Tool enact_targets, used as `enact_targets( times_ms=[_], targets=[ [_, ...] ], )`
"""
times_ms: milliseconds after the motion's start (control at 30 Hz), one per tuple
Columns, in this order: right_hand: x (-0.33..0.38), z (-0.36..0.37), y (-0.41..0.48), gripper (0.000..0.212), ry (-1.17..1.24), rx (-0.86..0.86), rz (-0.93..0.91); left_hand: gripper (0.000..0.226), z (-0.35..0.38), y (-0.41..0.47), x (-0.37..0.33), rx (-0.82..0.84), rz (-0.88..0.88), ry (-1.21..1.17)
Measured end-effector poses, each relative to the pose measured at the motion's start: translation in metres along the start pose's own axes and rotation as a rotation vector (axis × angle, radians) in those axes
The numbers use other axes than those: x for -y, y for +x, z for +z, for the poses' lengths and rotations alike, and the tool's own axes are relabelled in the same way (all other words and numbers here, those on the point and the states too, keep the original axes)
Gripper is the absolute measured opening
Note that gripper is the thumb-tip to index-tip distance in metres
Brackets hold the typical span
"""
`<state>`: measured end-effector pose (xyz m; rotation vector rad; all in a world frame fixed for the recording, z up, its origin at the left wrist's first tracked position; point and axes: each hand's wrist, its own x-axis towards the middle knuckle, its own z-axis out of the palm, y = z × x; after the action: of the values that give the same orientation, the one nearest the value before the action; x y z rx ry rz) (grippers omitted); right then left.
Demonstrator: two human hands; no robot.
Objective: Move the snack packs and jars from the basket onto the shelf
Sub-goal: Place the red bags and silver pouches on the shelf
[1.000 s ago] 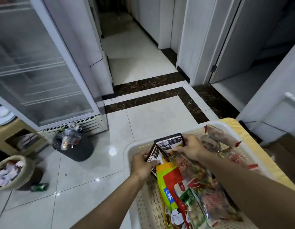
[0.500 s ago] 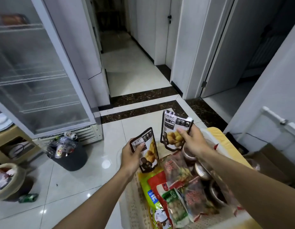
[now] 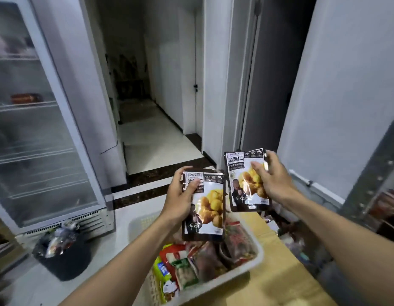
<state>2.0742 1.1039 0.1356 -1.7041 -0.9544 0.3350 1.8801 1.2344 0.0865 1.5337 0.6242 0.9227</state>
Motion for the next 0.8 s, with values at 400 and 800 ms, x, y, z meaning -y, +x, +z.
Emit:
enact_targets(
  times_ms=[400, 800],
  targets=[
    [0.031, -0.215, -0.168, 0.015, -0.053, -0.479, 0.122, 0.020, 0.202, -0.079, -0.091, 0.467, 0.035, -0.307],
    [0.061, -0.455, -0.322, 0.032, -0.178, -1.024, 0.187, 0.022, 0.418, -0.184, -0.217, 0.847, 0.060, -0.414]
  ],
)
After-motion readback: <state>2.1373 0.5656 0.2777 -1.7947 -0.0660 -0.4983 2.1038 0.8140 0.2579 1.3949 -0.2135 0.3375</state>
